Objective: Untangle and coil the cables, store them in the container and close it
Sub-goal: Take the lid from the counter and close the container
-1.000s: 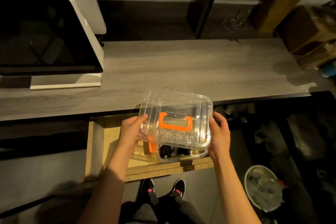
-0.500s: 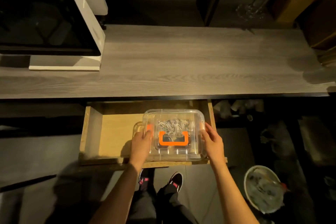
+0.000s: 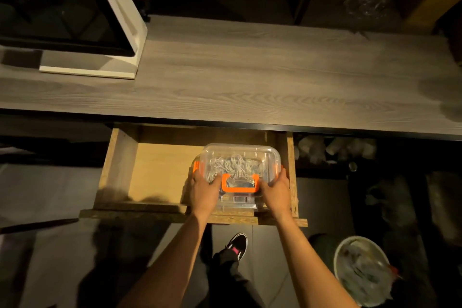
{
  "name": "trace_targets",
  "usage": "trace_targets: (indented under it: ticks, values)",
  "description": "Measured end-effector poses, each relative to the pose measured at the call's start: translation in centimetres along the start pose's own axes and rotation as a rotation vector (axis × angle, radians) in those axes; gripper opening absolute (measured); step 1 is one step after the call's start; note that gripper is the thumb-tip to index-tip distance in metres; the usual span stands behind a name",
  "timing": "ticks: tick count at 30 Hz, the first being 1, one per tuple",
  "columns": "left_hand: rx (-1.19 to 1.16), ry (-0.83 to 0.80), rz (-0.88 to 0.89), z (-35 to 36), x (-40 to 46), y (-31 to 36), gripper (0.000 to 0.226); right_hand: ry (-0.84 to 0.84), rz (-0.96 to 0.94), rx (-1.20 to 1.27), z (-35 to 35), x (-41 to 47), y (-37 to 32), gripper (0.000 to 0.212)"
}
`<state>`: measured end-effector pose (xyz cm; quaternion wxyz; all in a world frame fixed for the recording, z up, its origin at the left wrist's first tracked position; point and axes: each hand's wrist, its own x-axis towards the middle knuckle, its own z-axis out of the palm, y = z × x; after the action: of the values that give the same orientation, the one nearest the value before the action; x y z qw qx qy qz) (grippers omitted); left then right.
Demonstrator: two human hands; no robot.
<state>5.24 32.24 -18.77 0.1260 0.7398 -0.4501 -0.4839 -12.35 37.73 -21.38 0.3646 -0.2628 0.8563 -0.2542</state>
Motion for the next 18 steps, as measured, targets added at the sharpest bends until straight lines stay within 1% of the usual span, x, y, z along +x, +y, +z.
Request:
trace_targets:
  ticks: [3,6,10,12,16,18]
  values:
    - [0.056,0.023,0.0,0.2,0.8,-0.5,0.08,0.011,0.013,-0.036,0.5,0.5,0.5,0.092]
    - [0.066,0.045,-0.003,0.3,1.5,-0.5,0.076,0.008,0.016,-0.067,0.5,1.0,-0.3,0.098]
    - [0.057,0.098,0.007,0.3,2.5,-1.0,0.074,-0.032,0.001,-0.043,0.9,1.5,-0.9,0.096]
    - [0.116,0.128,-0.001,0.1,3.2,-1.8,0.075,-0.028,-0.018,-0.059,1.4,1.2,-0.9,0.096]
    - [0.308,0.153,0.027,0.3,3.5,-2.4,0.074,0.052,-0.047,-0.166,2.3,0.1,-1.1,0.098]
    - [0.339,0.14,0.035,0.5,3.8,-2.0,0.079,0.071,-0.055,-0.224,2.5,0.4,-1.0,0.098]
